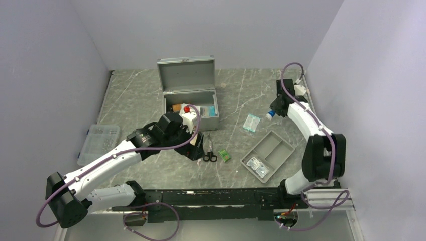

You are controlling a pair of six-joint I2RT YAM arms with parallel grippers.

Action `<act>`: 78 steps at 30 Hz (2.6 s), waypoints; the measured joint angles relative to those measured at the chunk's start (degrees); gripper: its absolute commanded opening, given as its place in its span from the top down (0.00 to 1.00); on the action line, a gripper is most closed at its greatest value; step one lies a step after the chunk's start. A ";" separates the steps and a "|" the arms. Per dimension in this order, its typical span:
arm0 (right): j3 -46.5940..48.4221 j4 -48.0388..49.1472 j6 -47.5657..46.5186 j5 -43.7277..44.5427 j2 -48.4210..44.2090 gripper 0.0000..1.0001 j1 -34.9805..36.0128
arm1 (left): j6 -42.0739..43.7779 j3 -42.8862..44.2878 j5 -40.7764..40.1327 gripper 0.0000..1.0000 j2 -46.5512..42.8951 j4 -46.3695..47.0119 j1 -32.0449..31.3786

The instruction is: Organize the medicine kit

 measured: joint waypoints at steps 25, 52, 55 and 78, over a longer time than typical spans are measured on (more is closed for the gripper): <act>-19.96 -7.80 8.37 1.90 -21.97 1.00 12.61 | -0.11 -0.20 1.05 0.01 -0.02 0.44 0.00; -26.67 -3.06 12.39 3.21 -16.41 0.77 12.50 | -0.13 -0.20 1.99 0.01 0.13 0.79 0.00; -26.67 -2.99 12.17 4.13 -16.41 0.70 12.35 | -0.13 -0.20 1.99 0.01 0.13 0.79 0.00; -12.48 -8.59 -0.20 6.62 -23.47 0.29 12.33 | -0.15 -0.20 1.97 0.01 0.13 0.81 0.00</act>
